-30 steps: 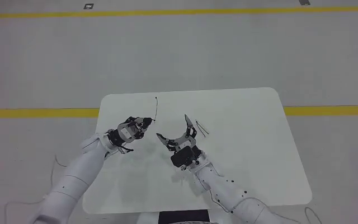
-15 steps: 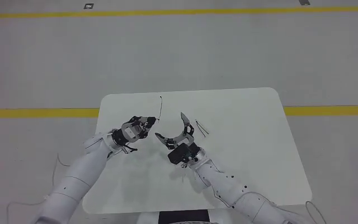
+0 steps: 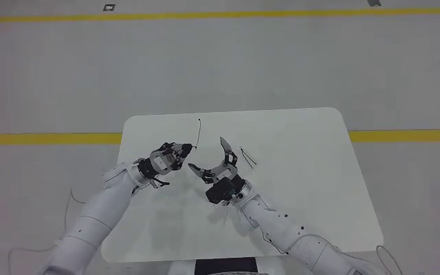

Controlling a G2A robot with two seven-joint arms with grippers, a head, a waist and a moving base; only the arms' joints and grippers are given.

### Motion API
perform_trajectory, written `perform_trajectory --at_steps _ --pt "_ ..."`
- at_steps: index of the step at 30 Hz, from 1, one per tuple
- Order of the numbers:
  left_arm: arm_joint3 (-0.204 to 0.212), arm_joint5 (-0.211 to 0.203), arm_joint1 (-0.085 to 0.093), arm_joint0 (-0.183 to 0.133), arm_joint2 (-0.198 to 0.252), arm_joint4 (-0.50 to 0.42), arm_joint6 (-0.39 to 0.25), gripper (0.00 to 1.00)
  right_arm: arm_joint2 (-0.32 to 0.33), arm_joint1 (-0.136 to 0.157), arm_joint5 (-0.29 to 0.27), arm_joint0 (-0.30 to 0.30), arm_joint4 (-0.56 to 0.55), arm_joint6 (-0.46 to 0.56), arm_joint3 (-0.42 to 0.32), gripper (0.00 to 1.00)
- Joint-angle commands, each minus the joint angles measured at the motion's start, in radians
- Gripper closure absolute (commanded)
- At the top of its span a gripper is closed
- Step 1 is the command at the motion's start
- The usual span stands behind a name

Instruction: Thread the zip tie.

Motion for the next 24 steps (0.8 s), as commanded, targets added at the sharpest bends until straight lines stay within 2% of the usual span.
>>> perform_trajectory --at_steps 1,3,7,24 --pt "0.000 0.000 0.000 0.000 0.000 0.000 0.000 1.00 -0.004 0.003 0.000 0.002 0.000 0.000 0.001 0.59" --pt "0.000 0.000 0.000 0.000 0.000 0.000 0.000 1.00 -0.008 0.005 0.000 0.001 0.000 0.003 0.002 0.67" --pt "0.000 0.000 0.000 0.000 0.000 0.000 0.000 1.00 -0.018 0.004 0.000 0.004 0.000 0.012 0.004 0.75" --pt "0.000 0.000 0.000 0.000 0.000 0.000 0.000 1.00 -0.041 -0.013 0.000 0.027 0.000 0.023 0.019 0.76"
